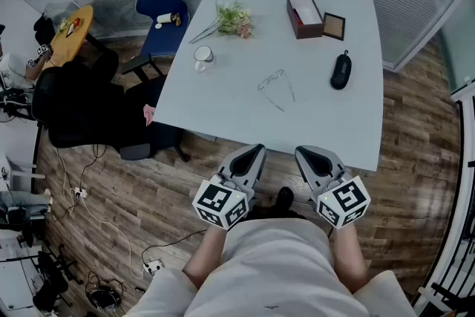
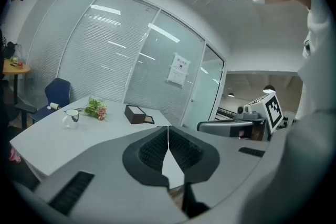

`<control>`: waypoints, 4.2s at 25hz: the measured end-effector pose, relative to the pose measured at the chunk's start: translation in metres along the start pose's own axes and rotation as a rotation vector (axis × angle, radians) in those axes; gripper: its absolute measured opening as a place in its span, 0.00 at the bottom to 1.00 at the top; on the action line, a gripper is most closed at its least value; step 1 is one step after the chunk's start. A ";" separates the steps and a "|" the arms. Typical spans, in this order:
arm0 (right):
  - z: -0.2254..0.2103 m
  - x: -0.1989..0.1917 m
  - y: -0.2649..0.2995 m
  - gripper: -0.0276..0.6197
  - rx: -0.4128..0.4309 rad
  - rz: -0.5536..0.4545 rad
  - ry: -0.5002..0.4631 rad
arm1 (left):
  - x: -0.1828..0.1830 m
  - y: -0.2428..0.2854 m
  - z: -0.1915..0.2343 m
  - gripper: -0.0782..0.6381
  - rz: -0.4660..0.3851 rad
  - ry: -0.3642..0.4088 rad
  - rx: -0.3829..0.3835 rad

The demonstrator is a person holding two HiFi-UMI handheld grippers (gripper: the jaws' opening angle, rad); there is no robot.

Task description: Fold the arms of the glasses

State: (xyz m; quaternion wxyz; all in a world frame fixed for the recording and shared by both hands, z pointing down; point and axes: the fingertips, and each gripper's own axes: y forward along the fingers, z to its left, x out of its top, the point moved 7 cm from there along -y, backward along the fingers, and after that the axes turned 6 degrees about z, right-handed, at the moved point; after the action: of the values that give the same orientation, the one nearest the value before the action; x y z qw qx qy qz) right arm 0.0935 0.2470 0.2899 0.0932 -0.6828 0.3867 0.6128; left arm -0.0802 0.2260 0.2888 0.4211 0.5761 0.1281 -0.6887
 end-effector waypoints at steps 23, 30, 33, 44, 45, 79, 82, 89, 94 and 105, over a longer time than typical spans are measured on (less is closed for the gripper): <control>0.009 -0.021 -0.032 0.05 0.104 -0.019 -0.045 | -0.018 0.013 -0.050 0.14 0.038 0.027 -0.009; 0.003 -0.032 -0.040 0.05 0.093 0.001 0.036 | -0.027 0.013 -0.056 0.14 0.053 0.011 -0.005; 0.002 -0.036 -0.042 0.05 0.091 -0.004 0.039 | -0.027 0.014 -0.057 0.14 0.052 0.013 -0.010; -0.006 -0.037 -0.047 0.22 0.029 -0.011 0.075 | -0.019 0.020 -0.063 0.16 0.056 0.096 -0.056; -0.007 -0.037 -0.045 0.27 0.023 -0.011 0.080 | -0.019 0.020 -0.061 0.24 0.060 0.097 -0.056; -0.071 0.029 0.097 0.25 -0.059 0.088 0.118 | 0.036 0.077 0.105 0.28 0.086 0.020 -0.091; -0.077 0.037 0.110 0.25 -0.079 0.086 0.123 | 0.042 0.081 0.122 0.28 0.088 0.024 -0.102; -0.086 0.048 0.139 0.24 -0.142 0.081 0.142 | 0.055 0.088 0.167 0.28 0.094 0.035 -0.119; -0.090 0.053 0.156 0.24 -0.184 0.080 0.156 | 0.058 0.094 0.189 0.27 0.114 0.046 -0.151; -0.096 0.050 0.180 0.24 -0.218 0.113 0.174 | 0.050 0.106 0.212 0.28 0.166 0.040 -0.198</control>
State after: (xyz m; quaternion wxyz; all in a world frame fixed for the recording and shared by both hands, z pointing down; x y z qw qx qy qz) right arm 0.0487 0.0451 0.3288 -0.0502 -0.7164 0.3623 0.5941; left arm -0.1472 -0.0006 0.3407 0.5290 0.5539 0.1555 -0.6238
